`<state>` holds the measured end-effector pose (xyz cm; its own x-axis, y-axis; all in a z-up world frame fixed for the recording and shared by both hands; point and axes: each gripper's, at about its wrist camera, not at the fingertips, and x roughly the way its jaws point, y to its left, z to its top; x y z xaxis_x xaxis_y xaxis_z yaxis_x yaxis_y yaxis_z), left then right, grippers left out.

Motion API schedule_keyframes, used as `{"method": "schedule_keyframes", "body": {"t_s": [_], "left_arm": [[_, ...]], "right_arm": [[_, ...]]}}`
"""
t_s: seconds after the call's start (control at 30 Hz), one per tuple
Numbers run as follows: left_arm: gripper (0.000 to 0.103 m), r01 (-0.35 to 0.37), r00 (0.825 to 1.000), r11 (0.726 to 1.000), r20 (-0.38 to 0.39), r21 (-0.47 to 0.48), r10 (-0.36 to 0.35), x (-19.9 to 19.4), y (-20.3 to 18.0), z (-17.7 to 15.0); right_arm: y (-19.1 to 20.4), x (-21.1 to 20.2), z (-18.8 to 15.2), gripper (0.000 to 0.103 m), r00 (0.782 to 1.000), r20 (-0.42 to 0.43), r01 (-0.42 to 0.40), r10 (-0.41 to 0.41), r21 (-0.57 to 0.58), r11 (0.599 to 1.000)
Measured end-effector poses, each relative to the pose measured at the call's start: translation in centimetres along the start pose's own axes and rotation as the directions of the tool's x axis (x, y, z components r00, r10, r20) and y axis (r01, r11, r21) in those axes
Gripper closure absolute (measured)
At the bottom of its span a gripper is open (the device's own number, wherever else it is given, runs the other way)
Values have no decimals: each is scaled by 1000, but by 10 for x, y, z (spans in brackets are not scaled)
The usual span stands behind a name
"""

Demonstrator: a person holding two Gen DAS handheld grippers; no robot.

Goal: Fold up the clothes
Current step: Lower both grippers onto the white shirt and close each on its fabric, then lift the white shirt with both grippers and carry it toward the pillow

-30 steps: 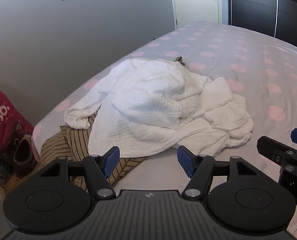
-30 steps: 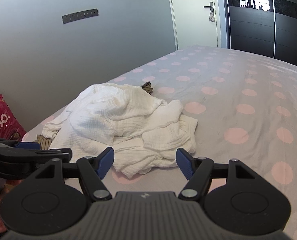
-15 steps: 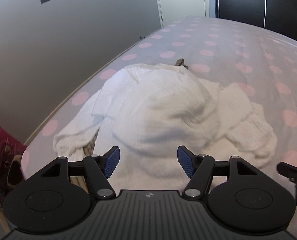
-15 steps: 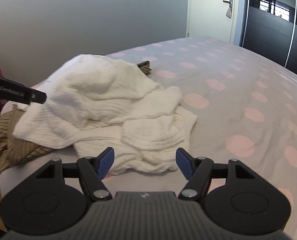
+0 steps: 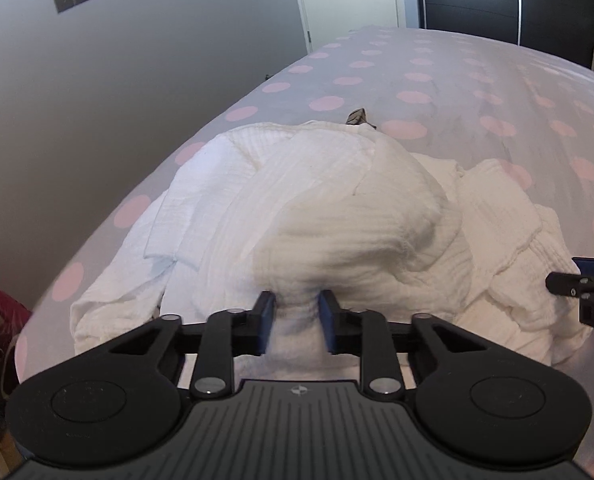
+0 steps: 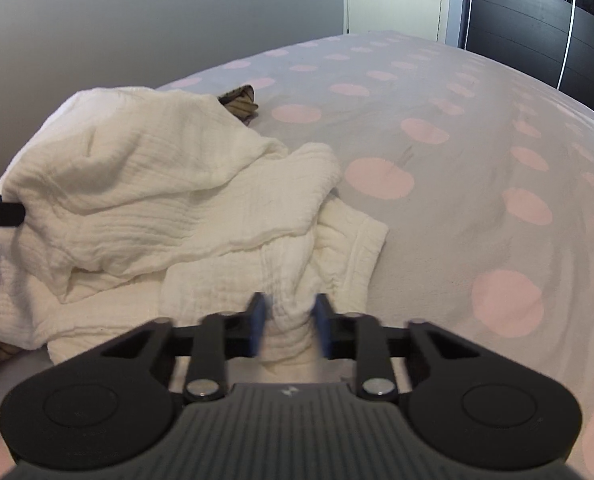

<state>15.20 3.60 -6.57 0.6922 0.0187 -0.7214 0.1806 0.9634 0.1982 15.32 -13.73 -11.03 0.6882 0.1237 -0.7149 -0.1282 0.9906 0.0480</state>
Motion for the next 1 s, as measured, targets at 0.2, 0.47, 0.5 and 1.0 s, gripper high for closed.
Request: {"method": "schedule_keyframes", "body": {"t_s": [0.2, 0.47, 0.5, 1.0], "left_arm": [[101, 32, 996, 999, 88, -7, -32, -30, 0, 18], [102, 84, 944, 996, 322, -23, -73, -123, -13, 52], [102, 91, 936, 995, 344, -27, -77, -134, -15, 55], [103, 317, 770, 946, 563, 72, -302, -275, -85, 71]], "right_arm": [[-11, -31, 1, 95, 997, 63, 43, -45, 31, 999], [-39, -112, 12, 96, 960, 191, 192, -203, 77, 978], [-44, -124, 13, 96, 950, 209, 217, -230, 85, 972], [-148, -357, -20, 96, 682, 307, 585, -664, 315, 747]]}}
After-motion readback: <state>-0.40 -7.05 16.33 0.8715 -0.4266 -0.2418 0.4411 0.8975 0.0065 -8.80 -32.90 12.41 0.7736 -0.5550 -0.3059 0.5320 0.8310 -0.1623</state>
